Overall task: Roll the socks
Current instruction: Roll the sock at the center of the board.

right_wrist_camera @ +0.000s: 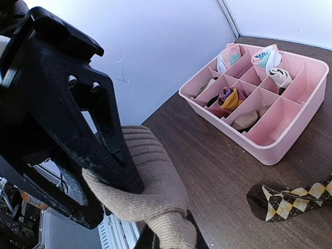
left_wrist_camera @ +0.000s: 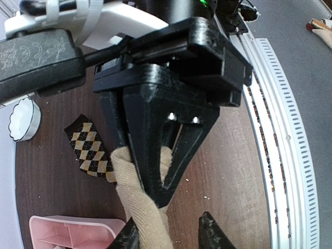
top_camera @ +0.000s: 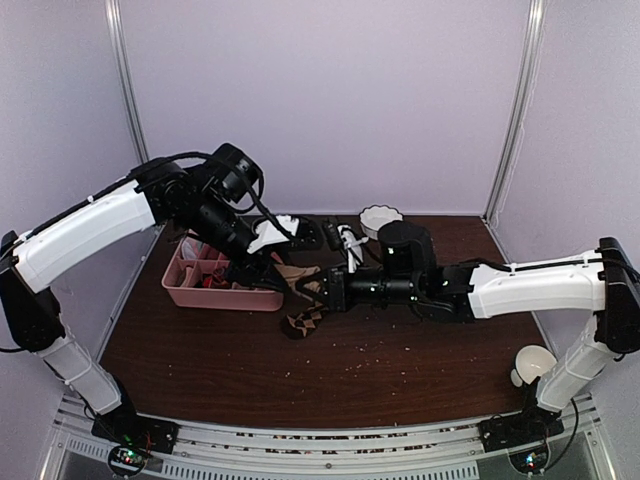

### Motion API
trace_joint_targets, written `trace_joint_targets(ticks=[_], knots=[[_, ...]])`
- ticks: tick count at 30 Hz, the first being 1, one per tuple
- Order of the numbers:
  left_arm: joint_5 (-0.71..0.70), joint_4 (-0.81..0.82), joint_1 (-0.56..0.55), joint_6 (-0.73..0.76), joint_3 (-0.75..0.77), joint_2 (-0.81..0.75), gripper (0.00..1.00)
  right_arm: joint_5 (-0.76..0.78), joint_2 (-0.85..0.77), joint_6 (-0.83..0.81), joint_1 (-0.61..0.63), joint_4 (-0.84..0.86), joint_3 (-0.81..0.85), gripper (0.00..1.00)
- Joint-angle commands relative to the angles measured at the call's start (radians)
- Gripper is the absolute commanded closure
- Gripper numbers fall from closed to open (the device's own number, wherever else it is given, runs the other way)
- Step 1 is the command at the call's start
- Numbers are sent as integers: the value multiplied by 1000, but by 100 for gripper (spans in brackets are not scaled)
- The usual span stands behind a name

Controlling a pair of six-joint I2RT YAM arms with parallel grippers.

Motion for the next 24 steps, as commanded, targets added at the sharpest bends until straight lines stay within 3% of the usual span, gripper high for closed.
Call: trace_joint_targets(ticks=[1,5,11,20,24], knots=[[143,-79,-4,-51,26,-6,65,60,-46,-21,-18,22,-10,100],[165,-42,19,-135,30,-18,65,80,-70,-60,-19,33,-29,100],[416,-9,130,-293,44,-2,65,83,-117,-128,-19,82,-79,100],[529,-24,145,-298,47,27,66,90,-152,-215,8,93,-87,100],[489,-26,145,-294,71,13,64,108,-161,-232,11,95,-100,100]])
